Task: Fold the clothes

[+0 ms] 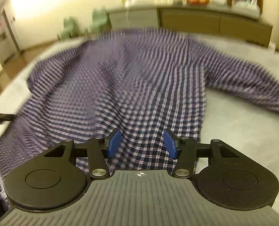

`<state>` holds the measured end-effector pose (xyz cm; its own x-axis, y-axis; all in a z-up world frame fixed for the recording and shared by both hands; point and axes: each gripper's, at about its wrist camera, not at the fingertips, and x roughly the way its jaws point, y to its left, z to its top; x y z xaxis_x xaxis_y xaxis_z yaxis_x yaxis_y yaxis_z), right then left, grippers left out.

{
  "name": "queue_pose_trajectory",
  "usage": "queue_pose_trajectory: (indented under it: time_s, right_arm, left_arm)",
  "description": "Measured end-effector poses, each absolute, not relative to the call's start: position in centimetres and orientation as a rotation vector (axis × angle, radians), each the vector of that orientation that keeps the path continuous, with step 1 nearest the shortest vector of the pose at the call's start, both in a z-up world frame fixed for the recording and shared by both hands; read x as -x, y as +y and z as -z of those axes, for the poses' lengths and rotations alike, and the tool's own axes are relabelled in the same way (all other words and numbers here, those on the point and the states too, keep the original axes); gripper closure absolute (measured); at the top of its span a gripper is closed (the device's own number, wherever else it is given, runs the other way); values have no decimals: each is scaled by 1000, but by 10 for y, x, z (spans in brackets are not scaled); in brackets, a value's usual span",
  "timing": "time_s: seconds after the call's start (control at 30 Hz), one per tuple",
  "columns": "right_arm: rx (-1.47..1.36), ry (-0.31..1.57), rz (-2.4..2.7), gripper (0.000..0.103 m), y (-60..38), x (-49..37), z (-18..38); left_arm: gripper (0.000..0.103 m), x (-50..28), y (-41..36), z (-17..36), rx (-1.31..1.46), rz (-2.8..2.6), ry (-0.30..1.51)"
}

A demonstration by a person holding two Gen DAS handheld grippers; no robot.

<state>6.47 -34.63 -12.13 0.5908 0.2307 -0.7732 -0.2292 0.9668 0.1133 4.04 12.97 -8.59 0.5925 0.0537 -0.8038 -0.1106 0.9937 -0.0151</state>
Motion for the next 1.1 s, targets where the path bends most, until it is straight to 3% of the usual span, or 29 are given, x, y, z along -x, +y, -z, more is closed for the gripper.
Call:
queue_pose_trajectory:
  time_s: [0.1,0.2,0.3,0.37,0.53,0.63,0.7,0.73,0.83,1.0,1.1]
  right_arm:
    - [93,926,-200,56,-348,-73,134]
    - [117,949,-200,57,-358,-74,131]
    - [190,966,-183,53,-359,-73,126]
    - [190,934,-156,53,-364,-68,116]
    - [114,846,-186,48,-353,-65,86]
    - [117,827,-243,45,-331,-67,80]
    - [112,824,-274,45,-321,-70,79]
    - [105,822,-286,45,-317,-73,79]
    - [66,812,-315,44,-306,-81,73]
    - [67,793,-338,42,-278,-107,67]
    - [75,818,-347,40,-259,-122,73]
  left_arm:
    - [101,-16,148,68,146,-111,968]
    - [95,-9,161,47,131,-114,933]
    - [78,-27,174,28,109,-146,843]
    - [60,-55,184,21,119,-159,793]
    - [48,-158,185,39,96,-187,773]
    - [50,-205,182,61,85,-217,800]
    - [74,-221,179,73,56,-257,805]
    - [103,-228,178,77,45,-286,812]
    - [103,-230,164,65,52,-269,733]
    - [101,-142,26,42,-340,164,496]
    - [90,-112,16,50,-330,219,510]
